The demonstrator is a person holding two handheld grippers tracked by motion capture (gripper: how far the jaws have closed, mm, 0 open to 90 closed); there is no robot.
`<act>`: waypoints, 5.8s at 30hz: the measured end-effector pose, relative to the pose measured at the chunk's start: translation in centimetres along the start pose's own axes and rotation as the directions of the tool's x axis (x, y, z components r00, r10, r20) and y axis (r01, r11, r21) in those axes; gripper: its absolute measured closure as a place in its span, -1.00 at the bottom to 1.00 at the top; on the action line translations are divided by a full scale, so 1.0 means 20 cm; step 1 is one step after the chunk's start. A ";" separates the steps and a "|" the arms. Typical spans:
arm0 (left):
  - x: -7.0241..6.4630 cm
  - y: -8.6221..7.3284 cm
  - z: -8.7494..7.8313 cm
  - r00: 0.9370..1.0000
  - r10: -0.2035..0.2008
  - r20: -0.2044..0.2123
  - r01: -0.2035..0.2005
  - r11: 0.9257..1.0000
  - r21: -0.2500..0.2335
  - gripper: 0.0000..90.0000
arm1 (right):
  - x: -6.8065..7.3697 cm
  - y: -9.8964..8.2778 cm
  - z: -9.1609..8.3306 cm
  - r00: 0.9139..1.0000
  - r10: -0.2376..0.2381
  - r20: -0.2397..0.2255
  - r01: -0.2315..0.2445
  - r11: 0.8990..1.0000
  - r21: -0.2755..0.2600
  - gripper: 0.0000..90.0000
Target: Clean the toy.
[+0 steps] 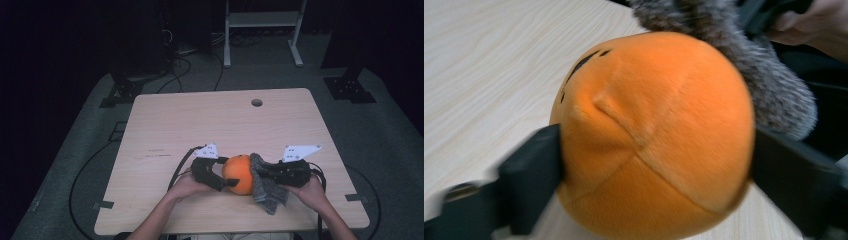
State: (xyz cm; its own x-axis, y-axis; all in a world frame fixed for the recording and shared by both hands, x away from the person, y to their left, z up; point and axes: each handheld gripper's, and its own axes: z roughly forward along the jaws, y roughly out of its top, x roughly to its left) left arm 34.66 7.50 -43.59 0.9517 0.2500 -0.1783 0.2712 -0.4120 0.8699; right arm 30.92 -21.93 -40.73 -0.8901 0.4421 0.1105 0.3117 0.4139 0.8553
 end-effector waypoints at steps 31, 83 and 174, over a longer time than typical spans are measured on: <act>-0.06 0.10 -0.07 0.998 0.021 -0.066 -0.021 1.000 0.001 -0.15 | 0.05 0.06 0.00 0.999 0.010 -0.039 -0.015 0.993 -0.120 0.76; -0.05 0.06 -0.03 0.997 0.035 -0.069 -0.034 0.999 0.014 -0.76 | 0.03 0.02 0.02 1.000 -0.002 0.008 0.002 0.995 -0.098 0.76; -0.22 0.07 0.06 0.973 0.227 -0.049 -0.225 0.973 0.052 0.05 | 0.13 0.21 0.02 0.986 -0.165 -0.006 0.165 0.985 0.044 0.78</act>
State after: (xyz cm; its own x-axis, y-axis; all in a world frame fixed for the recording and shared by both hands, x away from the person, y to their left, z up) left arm 30.97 4.82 -42.11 0.9802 0.1926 0.0469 0.0575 -0.5029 0.8624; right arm 29.99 -18.72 -37.00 -0.9314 0.3628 -0.0293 0.1745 0.5157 0.8388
